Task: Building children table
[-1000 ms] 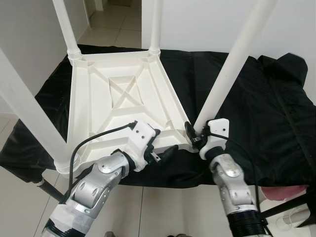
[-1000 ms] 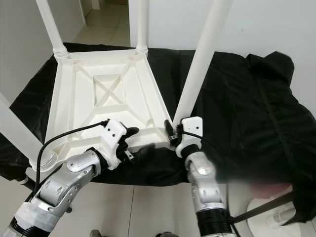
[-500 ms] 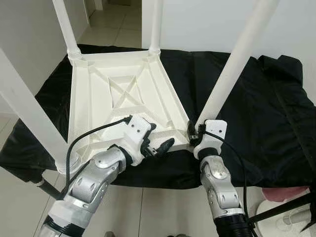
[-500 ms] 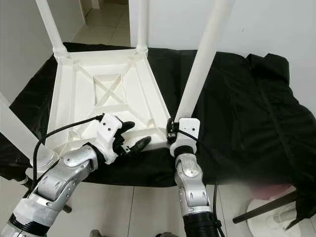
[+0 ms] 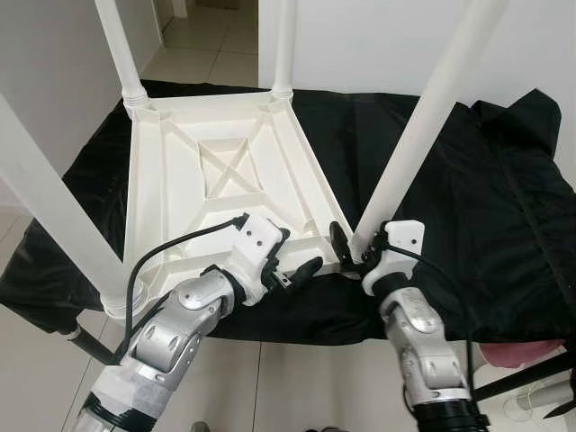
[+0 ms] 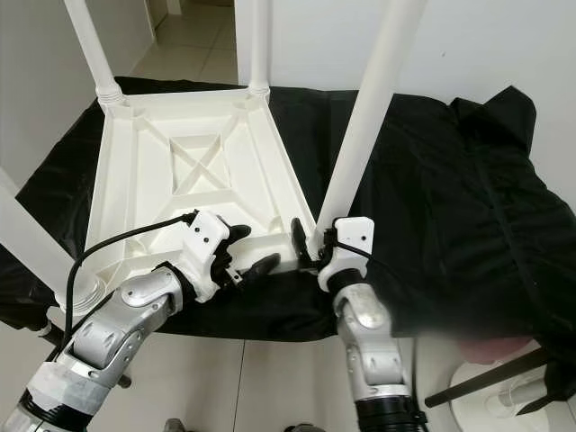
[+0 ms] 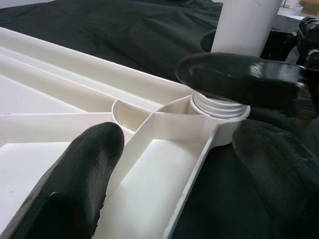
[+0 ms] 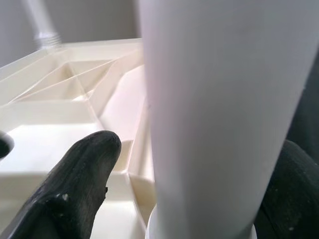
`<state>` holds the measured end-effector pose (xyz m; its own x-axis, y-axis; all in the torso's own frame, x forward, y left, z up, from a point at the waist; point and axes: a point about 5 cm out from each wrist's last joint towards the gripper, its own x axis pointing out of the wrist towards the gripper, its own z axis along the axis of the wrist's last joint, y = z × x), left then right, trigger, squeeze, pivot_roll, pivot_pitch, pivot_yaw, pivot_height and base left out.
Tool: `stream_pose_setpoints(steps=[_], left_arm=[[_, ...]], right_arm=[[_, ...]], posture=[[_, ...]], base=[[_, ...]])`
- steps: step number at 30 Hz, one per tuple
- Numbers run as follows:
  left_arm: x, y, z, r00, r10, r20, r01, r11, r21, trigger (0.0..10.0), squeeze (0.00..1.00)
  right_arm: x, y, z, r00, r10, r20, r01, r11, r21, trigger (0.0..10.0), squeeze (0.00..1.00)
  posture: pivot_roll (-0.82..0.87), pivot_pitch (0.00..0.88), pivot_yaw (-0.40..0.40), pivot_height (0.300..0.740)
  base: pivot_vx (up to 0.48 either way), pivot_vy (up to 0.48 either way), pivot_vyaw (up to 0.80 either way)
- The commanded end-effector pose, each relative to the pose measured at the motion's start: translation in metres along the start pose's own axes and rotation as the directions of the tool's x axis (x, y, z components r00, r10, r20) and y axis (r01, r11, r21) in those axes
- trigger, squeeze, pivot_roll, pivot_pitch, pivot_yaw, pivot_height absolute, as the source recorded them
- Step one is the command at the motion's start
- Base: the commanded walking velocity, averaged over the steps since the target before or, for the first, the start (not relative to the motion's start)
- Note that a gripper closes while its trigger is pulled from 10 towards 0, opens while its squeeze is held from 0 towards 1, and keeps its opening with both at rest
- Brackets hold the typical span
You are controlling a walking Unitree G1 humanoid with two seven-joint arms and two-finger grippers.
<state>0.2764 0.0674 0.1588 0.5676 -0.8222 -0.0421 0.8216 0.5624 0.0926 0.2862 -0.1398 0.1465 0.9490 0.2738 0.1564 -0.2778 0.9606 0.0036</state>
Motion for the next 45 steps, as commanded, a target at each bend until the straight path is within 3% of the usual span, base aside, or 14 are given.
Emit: stream_pose_setpoints(steps=[1,3,9,15,16,18,19,30,32,38,39,45], left_arm=[[0.004,-0.009,0.002,0.997,-0.083,0.0,0.083,0.996,0.03,10.0,0.0],[0.004,-0.009,0.002,0.997,-0.083,0.0,0.083,0.996,0.03,10.0,0.0],[0.01,-0.015,0.003,0.994,-0.109,0.005,0.108,0.994,0.033,10.0,0.0],[0.011,-0.015,0.003,0.994,-0.113,0.006,0.112,0.993,0.041,10.0,0.0],[0.011,-0.014,0.003,0.994,-0.111,0.005,0.111,0.993,0.045,10.0,0.0],[0.01,-0.013,0.004,0.994,-0.11,0.003,0.109,0.993,0.048,10.0,0.0],[0.01,-0.012,0.004,0.995,-0.103,0.003,0.103,0.993,0.052,10.0,0.0],[0.011,-0.008,0.005,0.997,-0.074,0.01,0.074,0.996,0.05,10.0,0.0],[0.011,-0.007,0.005,0.997,-0.071,0.012,0.07,0.996,0.051,10.0,0.0],[0.01,-0.007,0.005,0.998,-0.066,0.012,0.066,0.997,0.048,10.0,0.0],[0.01,-0.008,0.005,0.998,-0.068,0.01,0.067,0.997,0.047,10.0,0.0],[0.009,-0.008,0.005,0.998,-0.064,0.01,0.063,0.997,0.047,10.0,0.0]], right_arm=[[-0.001,-0.002,0.0,0.994,0.107,-0.013,-0.107,0.993,-0.04,10.0,0.0],[-0.001,-0.002,0.0,0.994,0.107,-0.013,-0.107,0.993,-0.04,10.0,0.0],[0.013,-0.017,0.003,0.959,0.279,-0.049,-0.283,0.95,-0.13,10.0,0.0],[0.023,-0.022,0.004,0.938,0.338,-0.081,-0.347,0.921,-0.178,10.0,0.0],[0.026,-0.024,0.003,0.929,0.356,-0.103,-0.369,0.911,-0.183,4.9,0.0],[0.028,-0.026,0.002,0.923,0.367,-0.118,-0.384,0.905,-0.184,4.9,0.0],[0.028,-0.028,-0.001,0.914,0.381,-0.139,-0.402,0.896,-0.187,0.0,0.0],[0.023,-0.034,-0.011,0.902,0.404,-0.155,-0.427,0.887,-0.174,0.0,0.0],[0.024,-0.034,-0.011,0.923,0.357,-0.144,-0.376,0.915,-0.145,10.0,0.0],[0.02,-0.029,-0.006,0.95,0.303,-0.077,-0.308,0.948,-0.079,10.0,0.0],[0.022,-0.028,-0.004,0.977,0.207,-0.047,-0.211,0.971,-0.109,10.0,0.0],[0.022,-0.023,-0.002,0.995,0.096,-0.021,-0.098,0.992,-0.075,10.0,0.0]], posture=[[-0.03,0.056,-0.023,0.74],[-0.03,0.056,-0.023,0.74],[-0.04,0.043,-0.024,0.74],[-0.03,0.037,-0.024,0.74],[-0.03,0.029,-0.027,0.74],[-0.03,0.029,-0.027,0.74],[-0.03,0.025,-0.03,0.74],[-0.02,0.026,-0.042,0.74],[-0.03,0.037,-0.035,0.74],[-0.03,0.049,-0.034,0.74],[-0.03,0.053,-0.034,0.74],[-0.03,0.058,-0.038,0.74]], base=[[0.0,0.0,0.0],[0.0,0.0,0.0],[0.0,0.0,0.0],[0.0,0.0,0.0],[0.0,0.0,0.0],[0.0,0.0,0.0],[0.0,0.0,0.0],[0.0,0.0,0.0],[0.0,0.0,0.0],[0.0,0.0,0.0],[0.0,0.0,0.0],[0.0,0.0,0.0]])
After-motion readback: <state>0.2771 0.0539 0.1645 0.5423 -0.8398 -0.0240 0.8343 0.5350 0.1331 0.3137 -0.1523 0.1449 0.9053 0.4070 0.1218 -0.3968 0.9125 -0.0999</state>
